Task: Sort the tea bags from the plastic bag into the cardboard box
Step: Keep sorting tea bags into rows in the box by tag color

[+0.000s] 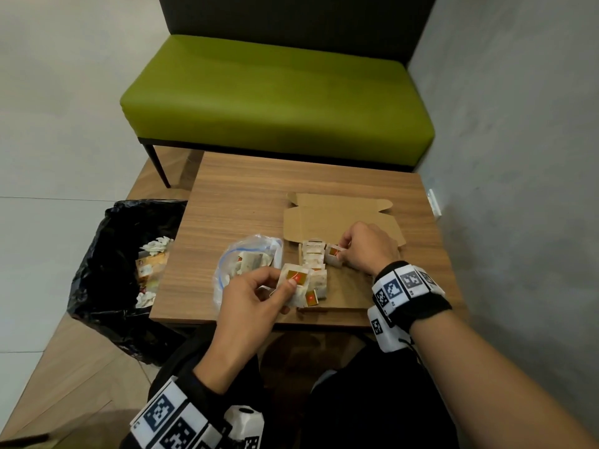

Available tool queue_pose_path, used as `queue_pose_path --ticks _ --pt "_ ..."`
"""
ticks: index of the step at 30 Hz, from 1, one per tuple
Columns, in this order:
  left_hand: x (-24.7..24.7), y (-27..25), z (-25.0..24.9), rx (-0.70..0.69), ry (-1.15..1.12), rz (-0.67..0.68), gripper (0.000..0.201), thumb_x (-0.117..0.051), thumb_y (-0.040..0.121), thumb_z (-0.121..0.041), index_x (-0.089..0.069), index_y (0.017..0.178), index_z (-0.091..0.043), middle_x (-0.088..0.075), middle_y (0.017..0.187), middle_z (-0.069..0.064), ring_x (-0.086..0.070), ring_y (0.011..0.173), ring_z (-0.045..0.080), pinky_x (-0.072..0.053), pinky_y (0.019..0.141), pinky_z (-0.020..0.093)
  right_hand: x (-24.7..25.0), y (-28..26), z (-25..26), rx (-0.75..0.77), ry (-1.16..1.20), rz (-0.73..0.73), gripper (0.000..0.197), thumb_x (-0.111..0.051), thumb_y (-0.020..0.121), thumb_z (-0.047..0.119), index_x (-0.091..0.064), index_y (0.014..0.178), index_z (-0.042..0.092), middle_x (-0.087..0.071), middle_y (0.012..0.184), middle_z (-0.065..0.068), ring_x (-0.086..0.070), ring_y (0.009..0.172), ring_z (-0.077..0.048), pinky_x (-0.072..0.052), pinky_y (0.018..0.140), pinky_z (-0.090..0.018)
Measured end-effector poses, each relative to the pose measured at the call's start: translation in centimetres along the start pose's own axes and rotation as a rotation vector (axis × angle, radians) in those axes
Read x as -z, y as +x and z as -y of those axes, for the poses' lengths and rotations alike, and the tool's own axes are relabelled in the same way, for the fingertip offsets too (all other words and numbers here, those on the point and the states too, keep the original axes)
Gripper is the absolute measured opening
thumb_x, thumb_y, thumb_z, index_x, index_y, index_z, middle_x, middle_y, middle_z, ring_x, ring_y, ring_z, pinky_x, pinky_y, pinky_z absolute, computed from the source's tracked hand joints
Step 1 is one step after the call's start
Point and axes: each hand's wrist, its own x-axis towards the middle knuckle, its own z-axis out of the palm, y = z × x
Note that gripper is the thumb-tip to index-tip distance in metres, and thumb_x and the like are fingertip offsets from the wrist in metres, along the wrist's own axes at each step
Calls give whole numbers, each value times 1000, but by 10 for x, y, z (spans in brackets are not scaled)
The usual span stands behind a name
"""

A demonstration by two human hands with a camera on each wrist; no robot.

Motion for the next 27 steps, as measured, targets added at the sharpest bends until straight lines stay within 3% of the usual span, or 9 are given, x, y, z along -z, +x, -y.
queue_pose_path --ticks 5,13,17,20,23,25,27 --pt "0 0 4 -11 -20 17 7 -68 91 -17 -75 93 -16 -76 83 -5 -72 74 18 -57 63 24 -7 0 4 68 -122 -142 11 -66 90 18 -71 98 23 -69 98 -2 -65 93 -26 -48 74 -36" --pt "-2 2 5 5 -6 37 8 -68 91 -18 -75 94 -16 -76 85 -5 -73 77 20 -62 72 38 -11 1 7 117 -170 -270 11 -56 95 10 -67 96 13 -69 91 -8 -64 81 -29 -40 62 -32" --pt "-4 4 6 31 -40 44 8 -67 91 -17 -74 95 -14 -76 86 -3 -73 77 25 -62 74 41 -9 -1 4 89 -63 -226 12 -60 94 12 -68 104 13 -70 97 -8 -64 88 -28 -46 67 -32" --pt "-7 4 7 53 -85 39 7 -67 91 -14 -73 95 -12 -76 86 0 -73 76 26 -62 71 36 -2 -7 -3 44 91 -211 14 -65 90 14 -70 103 16 -70 96 -5 -65 89 -24 -50 71 -31" --pt "-12 5 7 60 -128 50 8 -66 91 -11 -72 95 -9 -76 85 2 -72 74 22 -60 66 28 12 -26 -4 96 313 -248 10 -68 89 21 -71 99 18 -69 86 4 -67 80 -15 -58 68 -33" --pt "-15 6 6 57 -134 59 7 -66 91 -10 -72 94 -10 -76 82 2 -70 68 18 -55 60 20 23 -47 4 161 633 -82 12 -71 90 25 -71 101 20 -70 90 5 -68 73 -12 -57 60 -28" --pt "-18 9 5 40 -124 65 6 -67 91 -12 -73 92 -12 -75 79 2 -68 64 17 -53 58 19 28 -65 11 233 823 166 16 -74 87 27 -73 103 23 -73 94 1 -68 72 -16 -58 59 -32"
